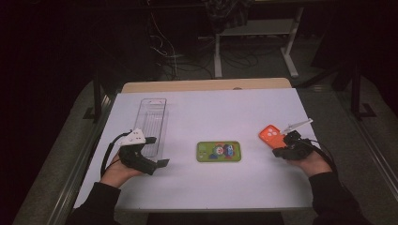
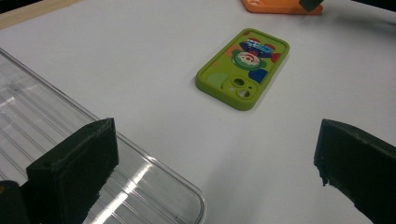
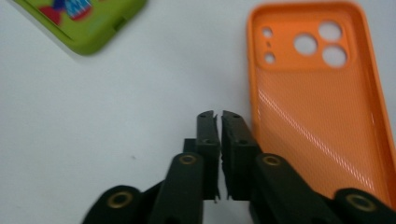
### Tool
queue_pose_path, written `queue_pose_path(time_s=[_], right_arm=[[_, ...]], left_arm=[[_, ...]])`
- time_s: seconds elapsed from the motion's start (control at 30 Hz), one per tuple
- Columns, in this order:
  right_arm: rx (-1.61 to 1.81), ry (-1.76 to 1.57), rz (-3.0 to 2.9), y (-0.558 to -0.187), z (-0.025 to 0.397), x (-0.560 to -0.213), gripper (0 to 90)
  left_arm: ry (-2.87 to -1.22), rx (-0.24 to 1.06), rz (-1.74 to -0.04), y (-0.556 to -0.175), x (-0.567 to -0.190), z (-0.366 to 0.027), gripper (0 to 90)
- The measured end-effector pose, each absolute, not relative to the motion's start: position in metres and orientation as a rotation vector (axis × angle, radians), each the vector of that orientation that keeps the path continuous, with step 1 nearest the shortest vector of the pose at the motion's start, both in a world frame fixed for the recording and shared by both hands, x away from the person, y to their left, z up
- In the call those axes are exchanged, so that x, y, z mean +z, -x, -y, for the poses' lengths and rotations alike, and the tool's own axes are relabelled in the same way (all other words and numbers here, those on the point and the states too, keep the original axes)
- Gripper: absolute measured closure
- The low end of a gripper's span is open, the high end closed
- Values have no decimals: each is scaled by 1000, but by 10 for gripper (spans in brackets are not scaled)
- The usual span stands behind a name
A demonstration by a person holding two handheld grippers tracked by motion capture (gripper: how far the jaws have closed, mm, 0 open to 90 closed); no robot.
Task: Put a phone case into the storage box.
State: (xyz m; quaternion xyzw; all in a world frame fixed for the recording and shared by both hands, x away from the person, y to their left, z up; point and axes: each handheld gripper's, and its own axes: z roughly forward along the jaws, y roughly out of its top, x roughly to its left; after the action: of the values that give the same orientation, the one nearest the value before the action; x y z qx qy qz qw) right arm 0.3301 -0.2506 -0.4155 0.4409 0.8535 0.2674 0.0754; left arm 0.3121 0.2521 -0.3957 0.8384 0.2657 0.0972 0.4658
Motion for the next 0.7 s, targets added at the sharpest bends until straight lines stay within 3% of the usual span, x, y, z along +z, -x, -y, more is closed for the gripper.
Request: queue_pose_path(time_s=[0.1, 0.4, 0.47, 0.53, 0.6, 0.67, 0.7], right_arm=[[853, -1295, -2555, -328, 246, -412, 754], [1039, -1167, -2568, -319, 214, -403, 382], [1053, -1153, -2569, -319, 210, -403, 358], [1138, -1119, -2559, -315, 198, -404, 216], [1165, -1108, -2554, -315, 195, -404, 178], [1195, -1062, -2548, -313, 183, -408, 25], [1195, -1062, -2548, -313, 183, -408, 25]], left_arm=[[-2059, 239, -650, -312, -396, -252, 0], [-2059, 236, -645, -312, -396, -251, 0], [-2061, 237, -642, -312, -396, -251, 0], [-2059, 236, -641, -312, -395, -251, 0], [-2059, 235, -642, -312, -395, -251, 0], [-2058, 234, -643, -312, -395, -251, 0], [-2058, 234, -643, -312, -395, -251, 0]])
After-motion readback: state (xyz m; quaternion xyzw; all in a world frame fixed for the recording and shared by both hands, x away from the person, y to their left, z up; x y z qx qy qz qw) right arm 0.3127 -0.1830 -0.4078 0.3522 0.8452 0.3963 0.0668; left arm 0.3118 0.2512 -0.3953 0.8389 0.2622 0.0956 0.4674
